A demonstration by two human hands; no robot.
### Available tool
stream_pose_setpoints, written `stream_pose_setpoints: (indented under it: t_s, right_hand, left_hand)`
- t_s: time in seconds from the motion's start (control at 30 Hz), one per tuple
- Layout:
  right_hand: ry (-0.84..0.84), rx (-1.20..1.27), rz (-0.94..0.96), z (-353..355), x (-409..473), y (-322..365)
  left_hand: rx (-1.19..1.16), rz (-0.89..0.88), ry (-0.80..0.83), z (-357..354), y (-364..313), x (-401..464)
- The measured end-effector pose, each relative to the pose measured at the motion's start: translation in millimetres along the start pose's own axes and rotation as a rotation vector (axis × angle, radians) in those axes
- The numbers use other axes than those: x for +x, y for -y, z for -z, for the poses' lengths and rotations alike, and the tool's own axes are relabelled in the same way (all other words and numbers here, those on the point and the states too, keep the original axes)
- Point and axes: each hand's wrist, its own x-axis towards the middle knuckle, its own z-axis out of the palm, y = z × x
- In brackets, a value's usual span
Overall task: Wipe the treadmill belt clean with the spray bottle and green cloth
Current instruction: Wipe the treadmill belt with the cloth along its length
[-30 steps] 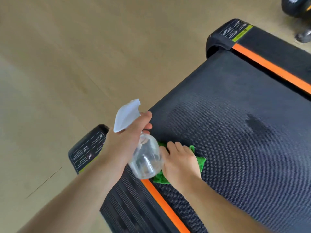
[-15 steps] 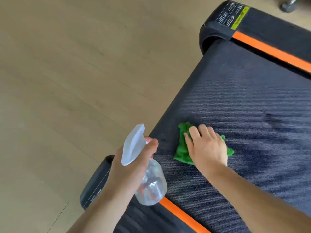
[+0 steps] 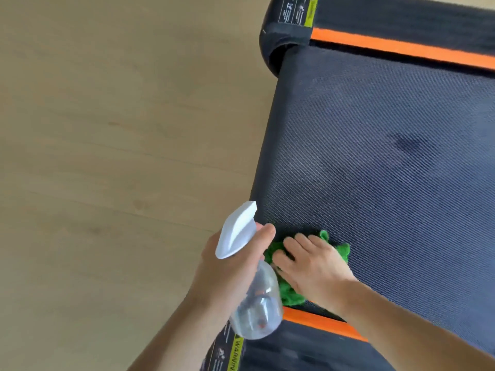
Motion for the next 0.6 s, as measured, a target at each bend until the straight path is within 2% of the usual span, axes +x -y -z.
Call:
stream_pose_setpoints:
  t_s: [0.07,0.2,0.27,0.33,0.43,0.53,0.6]
  right_hand:
    - [-0.053,-0.037,0.006,-3,28,-28]
    - [-0.142,-0.076,-0.464,-7,93,-69]
    - [-0.150,-0.047,-0.562,-8,95,-52]
    - [-0.139,0.044,-0.511,-6,71,-11]
    - [-0.012,0.168,-0.260,0,22,47]
    - [-0.033,0.162,-0.026,-4,19,37]
    - [-0.061,0.090,-0.008,-5,41,9]
  left_hand:
    - [-0.020,0.067,0.016,-1,7,12]
    - [0.037,0.129,0.005,-3,21,36]
    - [0.053,0.125,-0.018,1,30,41]
    - [0.065,0.173,-0.043,3,25,33]
    - [0.075,0.177,-0.088,9,1,5]
    - [0.070,0.164,-0.077,17,-16,-19]
    - [0.059,0.166,-0.043,19,-30,-16]
